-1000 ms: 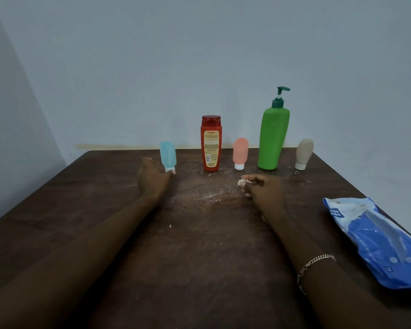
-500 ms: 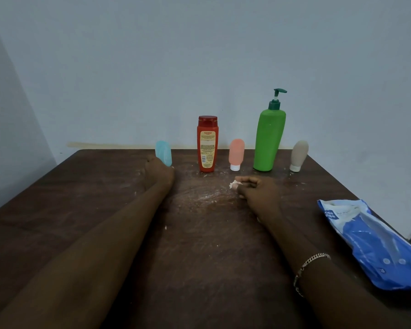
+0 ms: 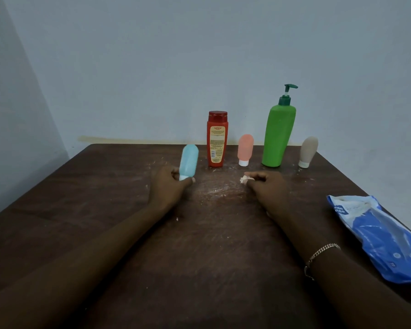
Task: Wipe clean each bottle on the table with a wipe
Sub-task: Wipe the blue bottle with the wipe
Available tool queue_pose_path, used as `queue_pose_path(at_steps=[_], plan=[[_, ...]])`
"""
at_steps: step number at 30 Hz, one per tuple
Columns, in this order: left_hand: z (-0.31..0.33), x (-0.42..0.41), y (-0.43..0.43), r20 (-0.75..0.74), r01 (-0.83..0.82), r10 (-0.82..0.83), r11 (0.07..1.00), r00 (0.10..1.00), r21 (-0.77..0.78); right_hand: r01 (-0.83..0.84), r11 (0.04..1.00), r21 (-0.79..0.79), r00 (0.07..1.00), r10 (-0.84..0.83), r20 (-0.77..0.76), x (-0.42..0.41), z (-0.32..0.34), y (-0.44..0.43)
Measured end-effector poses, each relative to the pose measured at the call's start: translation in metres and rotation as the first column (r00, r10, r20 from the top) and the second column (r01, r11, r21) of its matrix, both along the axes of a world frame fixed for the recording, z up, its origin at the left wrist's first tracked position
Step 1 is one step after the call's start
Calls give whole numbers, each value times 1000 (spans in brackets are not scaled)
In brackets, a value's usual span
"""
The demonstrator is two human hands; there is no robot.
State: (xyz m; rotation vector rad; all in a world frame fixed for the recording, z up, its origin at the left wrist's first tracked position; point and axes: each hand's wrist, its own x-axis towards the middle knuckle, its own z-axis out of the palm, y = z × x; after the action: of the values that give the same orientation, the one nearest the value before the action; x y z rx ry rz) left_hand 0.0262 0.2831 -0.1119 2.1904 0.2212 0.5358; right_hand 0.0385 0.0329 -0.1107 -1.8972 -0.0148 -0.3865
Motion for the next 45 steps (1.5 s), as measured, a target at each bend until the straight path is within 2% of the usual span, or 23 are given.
queue_pose_path(at_steps=[4, 8, 14, 19, 24, 31, 37, 42, 43, 45], plan=[[2, -22, -7, -47, 112, -109, 991, 993, 73, -40, 999, -4, 999, 40, 8, -2, 0, 2], [6, -24, -15, -125, 185, -166, 969, 978, 164, -75, 993, -95, 997, 77, 21, -2, 1, 1], [5, -23, -18, -143, 216, -187, 949, 972, 231, -52, 986, -157, 983, 78, 168, -13, 11, 5], [5, -24, -22, -155, 220, -187, 945, 970, 242, -44, 978, -206, 977, 85, 196, -19, 15, 10], [2, -26, -25, -133, 223, -194, 940, 972, 259, -32, 985, -169, 974, 69, 218, -22, 14, 8], [2, -29, -27, -134, 217, -187, 939, 973, 265, -1, 976, -217, 980, 44, 194, -25, 15, 9], [0, -29, -28, -126, 230, -202, 935, 971, 271, -10, 875, -485, 990, 75, 116, -31, 11, 25], [-2, -27, -27, -128, 229, -202, 939, 971, 258, -135, 730, -669, 959, 267, 97, -42, 8, 53], [-2, -26, -27, -126, 238, -211, 937, 969, 256, -150, 705, -693, 954, 288, 86, -43, 8, 55], [-2, -26, -26, -130, 250, -222, 932, 966, 264, -137, 721, -679, 956, 277, 101, -39, 8, 50]])
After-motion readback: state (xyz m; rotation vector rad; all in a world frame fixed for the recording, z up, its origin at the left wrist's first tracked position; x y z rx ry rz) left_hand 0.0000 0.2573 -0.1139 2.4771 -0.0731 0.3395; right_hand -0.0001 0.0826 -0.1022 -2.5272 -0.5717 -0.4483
